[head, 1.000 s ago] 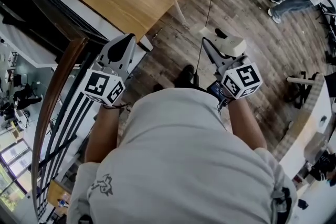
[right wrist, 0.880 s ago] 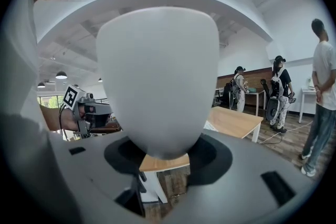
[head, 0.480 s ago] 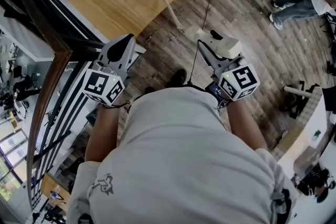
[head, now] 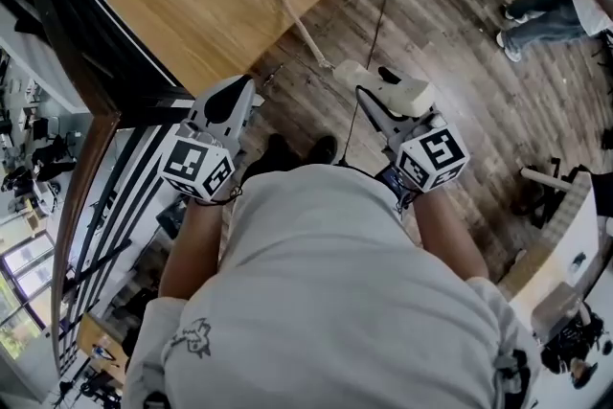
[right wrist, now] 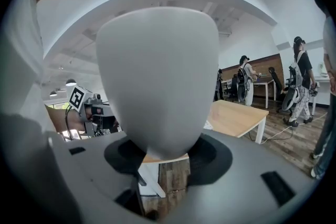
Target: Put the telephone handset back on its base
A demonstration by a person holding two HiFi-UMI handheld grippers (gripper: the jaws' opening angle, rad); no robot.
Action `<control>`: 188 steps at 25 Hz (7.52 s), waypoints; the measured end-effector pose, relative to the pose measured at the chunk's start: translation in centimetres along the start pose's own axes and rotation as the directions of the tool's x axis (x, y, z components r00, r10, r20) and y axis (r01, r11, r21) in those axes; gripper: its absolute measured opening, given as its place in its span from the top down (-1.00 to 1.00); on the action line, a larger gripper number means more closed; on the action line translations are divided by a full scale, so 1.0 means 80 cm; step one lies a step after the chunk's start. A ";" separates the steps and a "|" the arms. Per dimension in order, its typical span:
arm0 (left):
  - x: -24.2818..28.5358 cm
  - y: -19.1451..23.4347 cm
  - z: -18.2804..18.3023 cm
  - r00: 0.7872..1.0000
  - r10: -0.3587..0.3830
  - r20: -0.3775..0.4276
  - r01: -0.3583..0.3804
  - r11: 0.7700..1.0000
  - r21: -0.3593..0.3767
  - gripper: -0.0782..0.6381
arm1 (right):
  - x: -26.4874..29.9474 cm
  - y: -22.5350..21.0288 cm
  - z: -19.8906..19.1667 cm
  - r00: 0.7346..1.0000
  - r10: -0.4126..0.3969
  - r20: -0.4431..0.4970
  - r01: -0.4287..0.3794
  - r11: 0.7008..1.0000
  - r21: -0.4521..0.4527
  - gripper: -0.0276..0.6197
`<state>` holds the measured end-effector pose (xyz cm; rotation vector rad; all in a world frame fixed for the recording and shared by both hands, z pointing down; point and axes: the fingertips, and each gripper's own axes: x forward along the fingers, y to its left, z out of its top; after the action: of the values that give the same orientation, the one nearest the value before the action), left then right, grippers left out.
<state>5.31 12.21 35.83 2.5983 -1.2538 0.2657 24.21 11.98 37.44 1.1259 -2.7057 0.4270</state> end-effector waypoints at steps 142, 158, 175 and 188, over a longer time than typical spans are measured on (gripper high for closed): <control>0.247 0.465 -0.073 0.924 0.339 -0.179 -0.383 0.820 -0.424 0.76 | 0.739 -0.257 -0.132 0.653 0.172 -0.737 -0.148 0.984 0.099 0.22; 0.211 0.448 -0.070 0.939 0.306 -0.159 -0.345 0.854 -0.390 0.76 | 0.722 -0.235 -0.110 0.718 0.096 -0.689 -0.137 0.991 -0.004 0.13; 0.170 0.382 -0.029 0.981 0.162 -0.103 -0.182 0.956 -0.228 0.76 | 0.604 -0.177 -0.027 0.867 0.052 -0.496 -0.073 0.997 -0.024 0.25; 0.122 0.335 0.020 0.989 0.144 0.026 -0.140 0.982 -0.124 0.76 | 0.484 -0.121 0.024 0.942 0.061 -0.329 -0.088 0.994 -0.069 0.80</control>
<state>-9.70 -11.62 40.64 2.4252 -1.4231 0.1643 4.06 -20.87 48.01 0.8471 -2.4545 0.4626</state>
